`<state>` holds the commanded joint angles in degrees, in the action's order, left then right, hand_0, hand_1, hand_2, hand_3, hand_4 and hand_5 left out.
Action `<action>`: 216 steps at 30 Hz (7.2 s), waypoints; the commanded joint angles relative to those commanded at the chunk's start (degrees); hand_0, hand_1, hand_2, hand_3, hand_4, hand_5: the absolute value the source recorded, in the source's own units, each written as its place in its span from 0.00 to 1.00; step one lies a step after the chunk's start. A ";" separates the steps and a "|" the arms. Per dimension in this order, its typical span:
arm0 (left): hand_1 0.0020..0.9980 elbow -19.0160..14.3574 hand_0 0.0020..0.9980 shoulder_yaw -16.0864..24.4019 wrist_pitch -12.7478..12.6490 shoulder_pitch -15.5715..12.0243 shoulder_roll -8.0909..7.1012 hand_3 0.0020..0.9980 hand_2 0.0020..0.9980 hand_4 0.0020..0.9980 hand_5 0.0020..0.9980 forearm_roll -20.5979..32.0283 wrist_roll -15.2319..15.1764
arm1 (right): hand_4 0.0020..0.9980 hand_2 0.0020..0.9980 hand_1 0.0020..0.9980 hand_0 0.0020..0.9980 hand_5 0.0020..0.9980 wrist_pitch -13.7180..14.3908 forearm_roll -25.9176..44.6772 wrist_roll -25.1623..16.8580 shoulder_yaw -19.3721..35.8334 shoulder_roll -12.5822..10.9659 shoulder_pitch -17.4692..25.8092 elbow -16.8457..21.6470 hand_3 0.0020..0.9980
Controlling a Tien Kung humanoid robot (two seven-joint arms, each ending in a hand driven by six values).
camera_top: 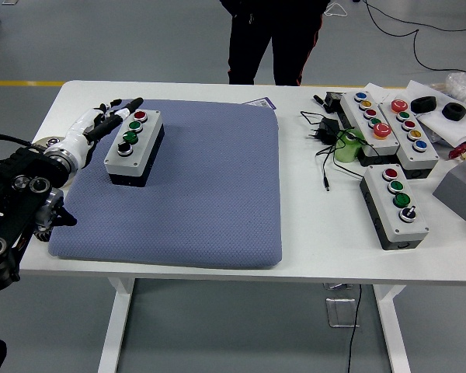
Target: Pick up the button,place it on the desk,press the button,press the button
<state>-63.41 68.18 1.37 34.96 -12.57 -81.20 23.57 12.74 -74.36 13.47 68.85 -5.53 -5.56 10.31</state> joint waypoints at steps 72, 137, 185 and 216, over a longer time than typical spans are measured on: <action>1.00 28.77 0.88 -10.05 -8.79 12.64 12.24 1.00 1.00 1.00 0.67 -34.69 13.41 | 0.18 0.71 0.70 0.75 0.13 -0.04 0.28 -0.18 -0.77 -0.63 0.09 0.00 0.58; 0.03 30.27 0.02 -13.03 -6.17 12.53 10.16 0.17 0.09 0.00 0.00 -43.40 5.80 | 0.18 0.71 0.70 0.75 0.13 -0.14 -0.65 0.04 -0.01 -0.64 0.01 0.00 0.58; 0.00 5.60 0.00 -35.82 -8.49 13.59 -13.29 0.12 0.07 0.00 0.00 -37.17 -44.19 | 0.18 0.71 0.70 0.75 0.13 -0.02 -0.83 0.12 0.55 -0.37 -0.19 0.00 0.58; 0.38 10.37 0.41 -36.51 -12.04 12.85 -11.94 0.35 0.47 0.48 0.00 -48.80 -42.71 | 0.18 0.71 0.70 0.75 0.13 0.01 -0.73 0.10 0.59 -0.18 0.08 0.00 0.58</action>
<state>-53.04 31.67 -10.67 47.81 -24.52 -130.00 -19.14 12.75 -75.09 13.57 69.44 -5.71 -5.48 10.31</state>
